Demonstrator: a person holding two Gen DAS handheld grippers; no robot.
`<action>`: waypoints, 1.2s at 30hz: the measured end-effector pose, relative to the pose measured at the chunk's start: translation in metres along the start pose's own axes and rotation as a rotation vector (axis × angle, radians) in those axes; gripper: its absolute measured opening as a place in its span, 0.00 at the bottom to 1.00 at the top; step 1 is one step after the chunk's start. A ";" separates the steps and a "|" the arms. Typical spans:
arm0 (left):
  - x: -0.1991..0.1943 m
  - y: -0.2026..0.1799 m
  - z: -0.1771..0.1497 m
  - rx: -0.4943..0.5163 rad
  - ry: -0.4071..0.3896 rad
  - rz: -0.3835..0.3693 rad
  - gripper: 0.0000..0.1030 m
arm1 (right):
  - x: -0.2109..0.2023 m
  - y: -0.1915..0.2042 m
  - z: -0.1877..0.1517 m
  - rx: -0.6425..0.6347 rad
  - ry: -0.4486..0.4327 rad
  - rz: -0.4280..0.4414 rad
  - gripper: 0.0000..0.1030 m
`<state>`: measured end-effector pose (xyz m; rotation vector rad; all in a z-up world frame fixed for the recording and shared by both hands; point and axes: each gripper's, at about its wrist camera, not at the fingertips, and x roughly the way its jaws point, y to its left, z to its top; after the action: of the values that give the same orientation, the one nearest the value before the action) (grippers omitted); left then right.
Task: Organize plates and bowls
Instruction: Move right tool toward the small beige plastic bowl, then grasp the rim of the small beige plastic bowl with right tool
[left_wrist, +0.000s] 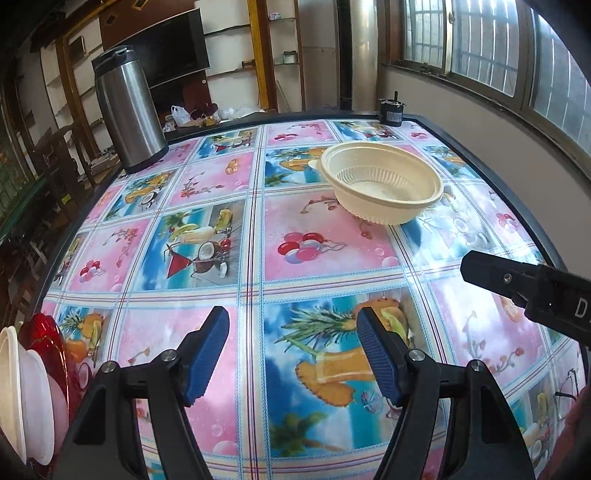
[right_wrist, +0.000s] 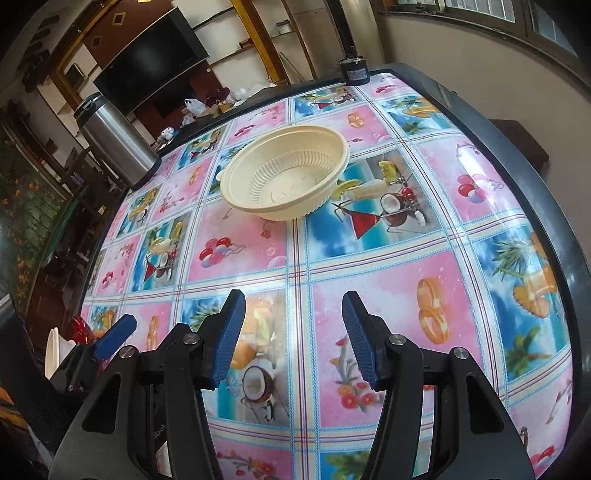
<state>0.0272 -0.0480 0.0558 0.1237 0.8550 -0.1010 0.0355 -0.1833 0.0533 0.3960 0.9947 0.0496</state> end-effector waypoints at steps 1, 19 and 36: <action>0.003 -0.001 0.004 0.005 0.005 -0.006 0.70 | 0.003 -0.002 0.003 0.000 0.003 -0.007 0.53; 0.050 -0.005 0.079 -0.058 0.028 -0.067 0.70 | 0.047 -0.025 0.077 0.002 0.016 -0.070 0.53; 0.112 -0.014 0.106 -0.100 0.175 -0.092 0.70 | 0.085 -0.030 0.113 0.014 0.048 -0.087 0.53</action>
<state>0.1775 -0.0817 0.0396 -0.0005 1.0390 -0.1348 0.1709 -0.2268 0.0284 0.3655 1.0592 -0.0260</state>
